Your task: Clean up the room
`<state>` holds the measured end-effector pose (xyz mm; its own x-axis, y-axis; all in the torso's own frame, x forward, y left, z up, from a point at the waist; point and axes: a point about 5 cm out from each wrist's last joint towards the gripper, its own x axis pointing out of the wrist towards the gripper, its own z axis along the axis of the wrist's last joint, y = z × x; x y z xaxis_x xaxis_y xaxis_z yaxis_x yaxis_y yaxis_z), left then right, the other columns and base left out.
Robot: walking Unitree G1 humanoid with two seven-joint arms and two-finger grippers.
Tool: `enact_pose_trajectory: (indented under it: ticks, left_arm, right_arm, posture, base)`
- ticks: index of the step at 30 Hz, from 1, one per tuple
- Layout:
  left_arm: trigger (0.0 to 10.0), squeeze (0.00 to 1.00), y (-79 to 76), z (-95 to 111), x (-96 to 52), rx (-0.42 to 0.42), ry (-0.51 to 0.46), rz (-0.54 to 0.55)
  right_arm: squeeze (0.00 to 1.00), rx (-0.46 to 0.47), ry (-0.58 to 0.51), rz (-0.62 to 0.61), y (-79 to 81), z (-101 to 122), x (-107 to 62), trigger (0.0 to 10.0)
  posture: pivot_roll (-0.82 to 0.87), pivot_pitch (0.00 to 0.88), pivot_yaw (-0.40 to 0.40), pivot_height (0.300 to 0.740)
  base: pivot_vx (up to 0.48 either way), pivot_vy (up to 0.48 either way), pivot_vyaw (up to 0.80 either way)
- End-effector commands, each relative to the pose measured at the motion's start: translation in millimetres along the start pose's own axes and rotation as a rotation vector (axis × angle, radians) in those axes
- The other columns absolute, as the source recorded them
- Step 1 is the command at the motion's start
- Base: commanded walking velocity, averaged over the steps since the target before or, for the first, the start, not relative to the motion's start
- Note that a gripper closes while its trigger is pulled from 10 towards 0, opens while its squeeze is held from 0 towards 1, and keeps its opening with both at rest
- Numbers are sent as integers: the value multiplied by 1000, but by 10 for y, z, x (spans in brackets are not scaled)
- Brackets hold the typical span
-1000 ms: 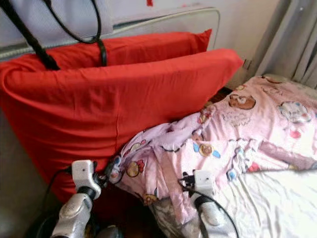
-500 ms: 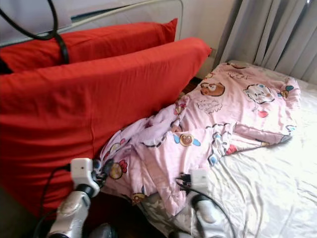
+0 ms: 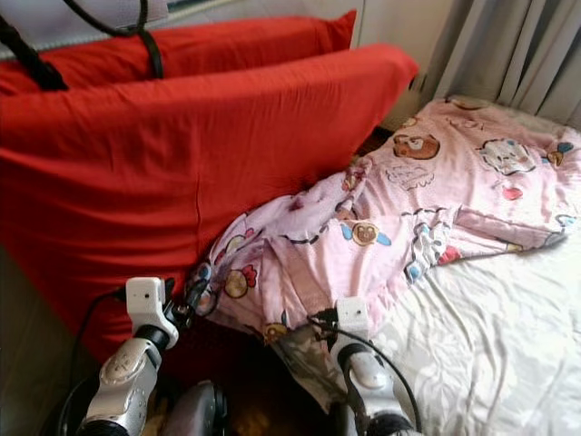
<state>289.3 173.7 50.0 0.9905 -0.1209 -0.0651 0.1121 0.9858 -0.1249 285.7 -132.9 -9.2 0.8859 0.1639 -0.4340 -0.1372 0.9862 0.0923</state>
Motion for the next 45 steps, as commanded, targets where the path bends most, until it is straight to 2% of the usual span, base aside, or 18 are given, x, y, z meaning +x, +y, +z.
enact_pose_trajectory:
  ticks: [1, 5, 7, 8, 9, 16, 21, 28, 36, 43, 44, 45]
  left_arm:
    - [10000, 0, 1, 24, -32, -10, -4, -3]
    - [10000, 0, -7, 31, -81, -9, -7, -4]
    - [10000, 0, -29, 18, -179, 0, 2, -13]
    - [10000, 0, -38, 16, -219, 6, 4, -14]
    - [10000, 0, -43, 15, -244, 13, 6, -17]
    - [10000, 0, -48, 53, -498, 24, 18, -6]
    - [10000, 0, -24, 66, -597, 26, 43, 8]
    - [10000, 0, -72, 93, -674, 22, 70, 4]
    - [10000, 0, -114, 78, -748, 17, 99, -2]
    - [10000, 0, -141, 92, -747, 17, 106, -6]
    - [10000, 0, -145, 94, -749, 17, 106, -6]
    - [10000, 0, -148, 95, -751, 18, 107, -7]
  right_arm:
    - [0, -1, 20, -12, -4, 45, 35, 10000]
    - [0, 12, 28, -36, -16, 116, 74, 10000]
    - [0, -3, 54, -52, -20, 151, 101, 10000]
    - [345, -10, 65, -52, -20, 152, 105, 10000]
    - [1000, -4, 64, -44, -10, 164, 111, 10000]
    - [1000, -45, 93, -89, -16, 202, 138, 10000]
    - [1000, -48, 88, -129, -36, 229, 145, 10000]
    - [1000, -17, 81, -157, -74, 185, 119, 10000]
    - [1000, -21, 101, -207, -152, 119, 82, 10000]
    - [1000, -12, 92, -238, -182, 156, 90, 10000]
    - [0, -14, 94, -228, -168, 156, 93, 10000]
    - [0, -15, 96, -221, -159, 155, 95, 10000]
  posture:
    - [67, 157, -33, 613]
    - [77, 170, -33, 613]
    - [95, 197, -33, 613]
    - [106, 207, -37, 613]
    - [106, 207, -37, 613]
    - [157, 283, -42, 613]
    - [156, 306, -40, 613]
    - [150, 325, -36, 613]
    - [145, 339, -32, 613]
    - [148, 349, -34, 613]
    - [148, 351, -35, 613]
    - [148, 351, -35, 613]
  base:
    - [0, 0, 0]
    - [0, 0, 0]
    - [0, 0, 0]
    - [0, 0, 0]
    - [0, 0, 0]
    - [0, 0, 0]
    - [0, 0, 0]
    - [0, 0, 0]
    - [0, 0, 0]
    - [0, 0, 0]
    - [0, 0, 0]
    - [0, 0, 0]
